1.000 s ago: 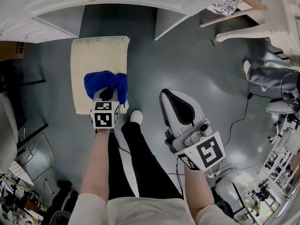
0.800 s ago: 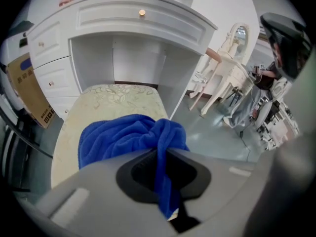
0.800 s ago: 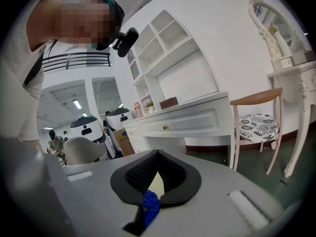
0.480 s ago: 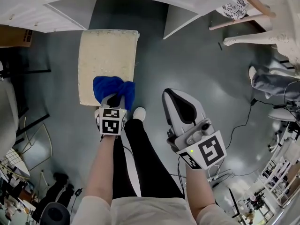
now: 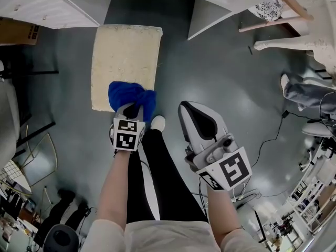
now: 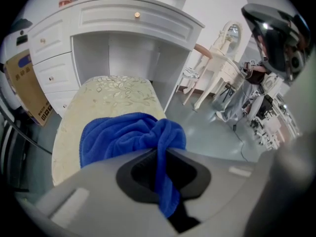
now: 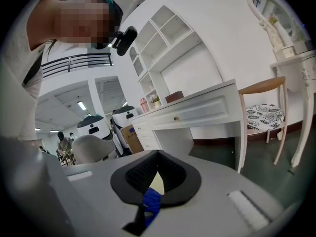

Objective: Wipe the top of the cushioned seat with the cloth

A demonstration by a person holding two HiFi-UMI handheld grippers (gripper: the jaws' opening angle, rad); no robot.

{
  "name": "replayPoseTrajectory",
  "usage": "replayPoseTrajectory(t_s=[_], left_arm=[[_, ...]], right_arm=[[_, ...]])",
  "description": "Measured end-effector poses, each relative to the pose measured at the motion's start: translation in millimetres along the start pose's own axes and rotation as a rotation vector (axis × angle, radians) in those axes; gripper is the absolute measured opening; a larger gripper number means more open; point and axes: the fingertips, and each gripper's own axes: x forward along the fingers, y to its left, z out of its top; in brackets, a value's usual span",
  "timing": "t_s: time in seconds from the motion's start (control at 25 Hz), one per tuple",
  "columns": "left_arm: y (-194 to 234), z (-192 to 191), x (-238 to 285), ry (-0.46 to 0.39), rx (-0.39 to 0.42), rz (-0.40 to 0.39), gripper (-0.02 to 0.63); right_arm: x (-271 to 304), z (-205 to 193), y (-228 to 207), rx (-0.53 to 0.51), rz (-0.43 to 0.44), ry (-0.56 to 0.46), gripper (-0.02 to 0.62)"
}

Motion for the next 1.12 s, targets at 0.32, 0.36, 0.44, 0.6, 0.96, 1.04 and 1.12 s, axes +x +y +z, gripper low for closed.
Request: replayPoseTrajectory(t_s=[0.32,0.36,0.44,0.6,0.96,1.04,1.12], left_arm=[[32.3,-14.5,-16.2,0.001,0.013,0.035,0.029],[38.0,-16.2,-18.5,0.0,0.008,0.039,0.029],[47.9,-19.3,-22.8,0.0,0.008,0.047,0.029],[64.1,-26.2,-30.9,0.003,0.028,0.054,0.029],[111.3,-43.5,-48.7,0.02,0.052,0.073,0.029],[122.1,-47.0,-53.4,0.028,0.051,0.079,0.029],[132.1,-49.6,-58.5,0.035,0.053,0.082,0.029]], right_arm=[[7.5,0.1,16.0,-0.014,0.0,0.004,-0.005],[9.1,0.1,18.6,-0.016,-0.001,0.005,-0.005],[12.2,-0.4,24.5,-0.019,-0.001,0.007,-0.005],[18.1,-1.1,36.8,-0.021,-0.008,0.011,-0.005],[36.9,-4.2,64.8,-0.019,-0.031,0.009,-0.005],[40.5,-3.7,71.2,-0.018,-0.036,0.006,-0.005],[44.1,-2.9,77.9,-0.018,-0.04,0.005,-0.005]])
